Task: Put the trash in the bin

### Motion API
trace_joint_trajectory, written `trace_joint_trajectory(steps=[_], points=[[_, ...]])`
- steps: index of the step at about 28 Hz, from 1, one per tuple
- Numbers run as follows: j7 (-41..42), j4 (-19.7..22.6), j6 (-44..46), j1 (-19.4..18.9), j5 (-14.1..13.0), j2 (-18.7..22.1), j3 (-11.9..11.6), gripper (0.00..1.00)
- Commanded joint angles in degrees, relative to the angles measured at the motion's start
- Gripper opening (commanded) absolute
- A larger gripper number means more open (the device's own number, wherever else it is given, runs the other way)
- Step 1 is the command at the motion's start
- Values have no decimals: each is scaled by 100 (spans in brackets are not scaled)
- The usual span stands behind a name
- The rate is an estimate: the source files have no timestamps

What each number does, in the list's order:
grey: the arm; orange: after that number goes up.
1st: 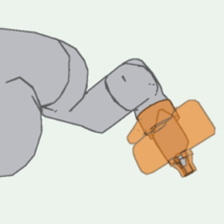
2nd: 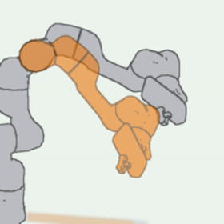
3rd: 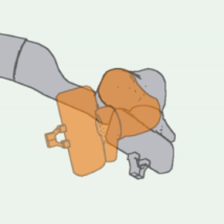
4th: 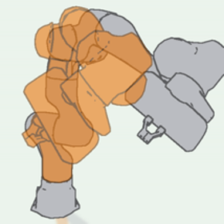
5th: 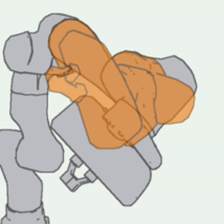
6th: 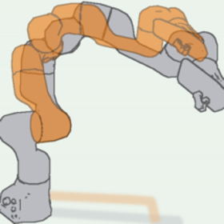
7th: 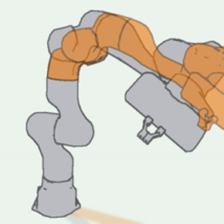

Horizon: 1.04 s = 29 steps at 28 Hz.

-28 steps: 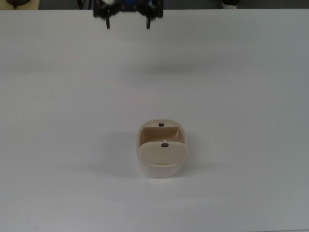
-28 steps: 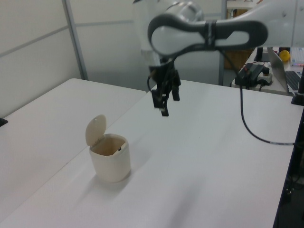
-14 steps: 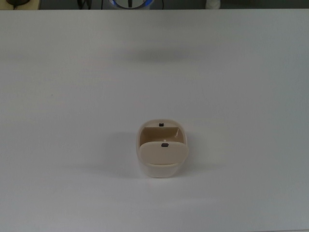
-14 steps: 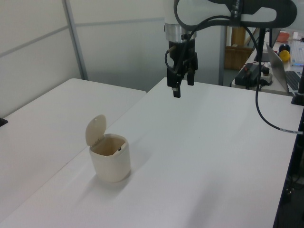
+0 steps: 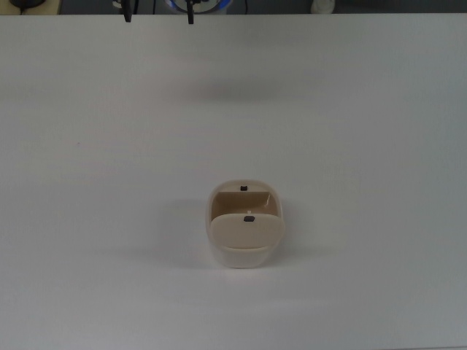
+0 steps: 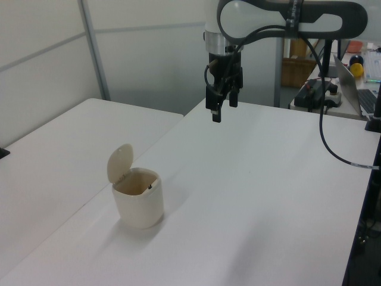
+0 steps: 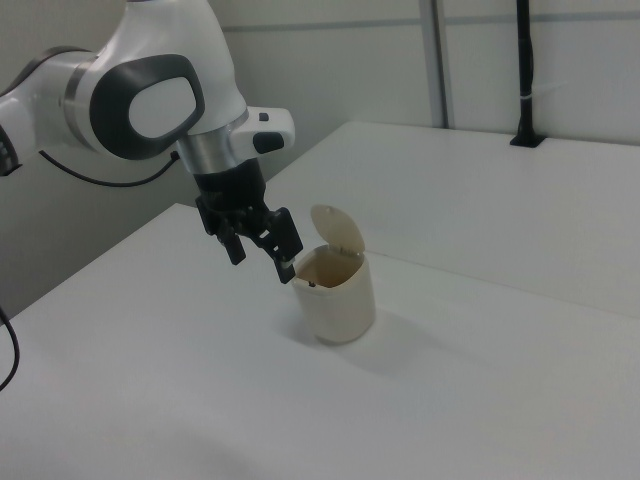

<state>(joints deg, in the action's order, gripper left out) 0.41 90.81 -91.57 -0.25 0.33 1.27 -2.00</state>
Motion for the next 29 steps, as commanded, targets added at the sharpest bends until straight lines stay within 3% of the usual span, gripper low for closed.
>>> trace_joint_trajectory(steps=[1,29], points=[[152,122,-169,42,46,49,-11,100],[152,16,-195,121,-16,-48,-20,100]])
